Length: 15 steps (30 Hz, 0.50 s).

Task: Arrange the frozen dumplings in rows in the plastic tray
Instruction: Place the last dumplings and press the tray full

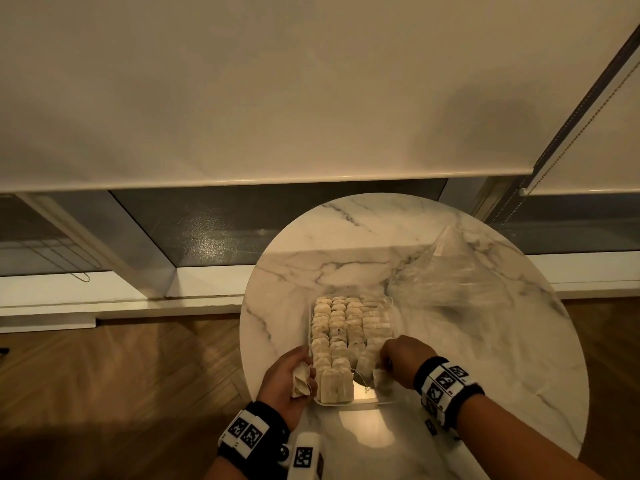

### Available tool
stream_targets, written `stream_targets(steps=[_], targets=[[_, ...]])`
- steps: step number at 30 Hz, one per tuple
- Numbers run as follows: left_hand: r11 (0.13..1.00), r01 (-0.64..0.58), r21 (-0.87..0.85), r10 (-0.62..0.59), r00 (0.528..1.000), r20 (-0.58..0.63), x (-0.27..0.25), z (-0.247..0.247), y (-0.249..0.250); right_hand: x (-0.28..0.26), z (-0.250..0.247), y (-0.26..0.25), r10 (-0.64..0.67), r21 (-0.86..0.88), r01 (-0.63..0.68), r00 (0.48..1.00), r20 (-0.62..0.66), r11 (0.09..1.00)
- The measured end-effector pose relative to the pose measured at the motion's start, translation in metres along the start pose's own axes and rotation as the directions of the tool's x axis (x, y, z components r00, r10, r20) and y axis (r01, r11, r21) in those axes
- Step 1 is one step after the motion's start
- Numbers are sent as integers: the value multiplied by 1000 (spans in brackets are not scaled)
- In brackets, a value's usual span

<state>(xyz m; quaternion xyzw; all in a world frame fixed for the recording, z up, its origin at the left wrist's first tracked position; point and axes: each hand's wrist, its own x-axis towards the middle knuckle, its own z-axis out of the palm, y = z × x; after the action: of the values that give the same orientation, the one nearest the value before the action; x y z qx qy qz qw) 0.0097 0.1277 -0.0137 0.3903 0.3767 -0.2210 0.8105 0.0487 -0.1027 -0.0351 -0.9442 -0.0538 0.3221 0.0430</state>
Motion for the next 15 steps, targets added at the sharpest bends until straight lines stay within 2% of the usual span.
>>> stream_targets(steps=[4, 8, 11, 15], targets=[[1000, -8, -18, 8, 1000, -4, -1, 1, 0, 8, -8, -12, 4, -190, -12, 999, -44, 982], [1000, -27, -11, 27, 1000, 1, -3, 2, 2, 15, -8, -15, 32, -265, -53, 996, -81, 963], [999, -44, 4, 44, 999, -14, -4, 1, 2, 17, -3, -18, 56, -256, -83, 992, -112, 963], [998, -56, 30, 57, 998, -28, -3, -2, 2, 15, 3, -16, 82, -124, -112, 971, -224, 986]])
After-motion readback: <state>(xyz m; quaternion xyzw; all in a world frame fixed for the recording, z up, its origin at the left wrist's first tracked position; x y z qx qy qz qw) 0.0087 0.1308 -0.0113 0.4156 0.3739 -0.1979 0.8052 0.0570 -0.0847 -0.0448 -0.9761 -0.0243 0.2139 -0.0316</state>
